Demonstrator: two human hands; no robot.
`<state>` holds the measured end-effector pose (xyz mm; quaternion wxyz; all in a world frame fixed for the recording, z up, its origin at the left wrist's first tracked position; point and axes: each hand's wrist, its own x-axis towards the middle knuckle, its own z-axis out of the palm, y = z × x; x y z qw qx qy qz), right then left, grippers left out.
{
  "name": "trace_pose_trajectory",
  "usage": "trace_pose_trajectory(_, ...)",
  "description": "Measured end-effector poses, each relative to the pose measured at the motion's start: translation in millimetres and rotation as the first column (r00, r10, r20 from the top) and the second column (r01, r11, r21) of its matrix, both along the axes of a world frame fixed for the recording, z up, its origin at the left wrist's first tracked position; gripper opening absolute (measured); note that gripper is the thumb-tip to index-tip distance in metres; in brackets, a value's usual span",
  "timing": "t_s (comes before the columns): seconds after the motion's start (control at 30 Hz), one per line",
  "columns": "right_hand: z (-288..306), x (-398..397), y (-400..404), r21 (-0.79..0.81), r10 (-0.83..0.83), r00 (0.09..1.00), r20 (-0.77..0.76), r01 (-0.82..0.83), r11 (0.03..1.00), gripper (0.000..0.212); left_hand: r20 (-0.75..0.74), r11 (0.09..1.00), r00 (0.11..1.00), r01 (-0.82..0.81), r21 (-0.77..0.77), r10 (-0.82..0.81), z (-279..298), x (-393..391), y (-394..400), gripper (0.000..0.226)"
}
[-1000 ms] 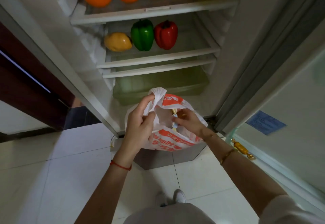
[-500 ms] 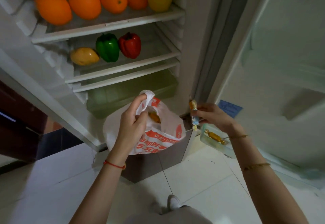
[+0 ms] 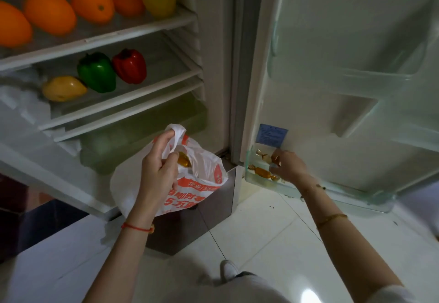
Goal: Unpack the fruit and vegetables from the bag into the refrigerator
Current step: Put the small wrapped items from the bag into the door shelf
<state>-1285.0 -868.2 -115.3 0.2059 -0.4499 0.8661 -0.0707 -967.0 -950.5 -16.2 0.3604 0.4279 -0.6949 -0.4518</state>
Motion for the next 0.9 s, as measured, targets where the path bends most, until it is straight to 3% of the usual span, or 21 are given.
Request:
trace_pose_trajectory(0.17,-20.3,1.1,2.7,0.031,-0.016,0.997,-0.072,0.018,0.999,0.025,0.02,1.0,1.0,-0.002,-0.001,0.002,-1.1,-1.6,1.3,0.041)
trace_pose_trajectory(0.33,-33.4,-7.2,8.5,0.029,-0.047,0.999,-0.007,0.048,0.998,0.034,0.016,1.0,1.0,-0.007,-0.004,0.007,-4.3,-0.6,-0.1,0.04)
trace_pose_trajectory(0.53,9.0,7.6,-9.9,-0.29,-0.087,0.989,0.121,0.119,0.95,0.007,0.032,1.0,0.999,-0.03,0.004,0.029,-7.4,3.0,-5.0,0.039)
trace_pose_trajectory(0.63,41.7,41.3,-28.9,-0.378,0.091,0.946,0.311,0.036,0.925,0.016,0.031,0.999,0.998,-0.05,-0.003,0.05,-9.6,6.8,-9.4,0.038)
trace_pose_trajectory(0.73,54.9,89.3,-52.5,-0.281,0.283,0.773,0.568,-0.141,0.949,0.022,-0.003,0.998,0.998,-0.059,-0.012,0.059,-9.5,10.5,-12.8,0.039)
trace_pose_trajectory(0.8,50.0,124.9,-71.1,-0.218,0.369,0.713,0.596,-0.299,0.929,0.026,-0.018,0.997,0.997,-0.078,-0.009,0.078,-6.7,13.1,-14.6,0.039)
trace_pose_trajectory(0.9,13.7,161.0,-106.1,-0.085,0.458,0.736,0.499,-0.484,0.871,0.04,-0.017,0.994,0.994,-0.108,-0.02,0.108,-4.1,17.3,-19.6,0.039)
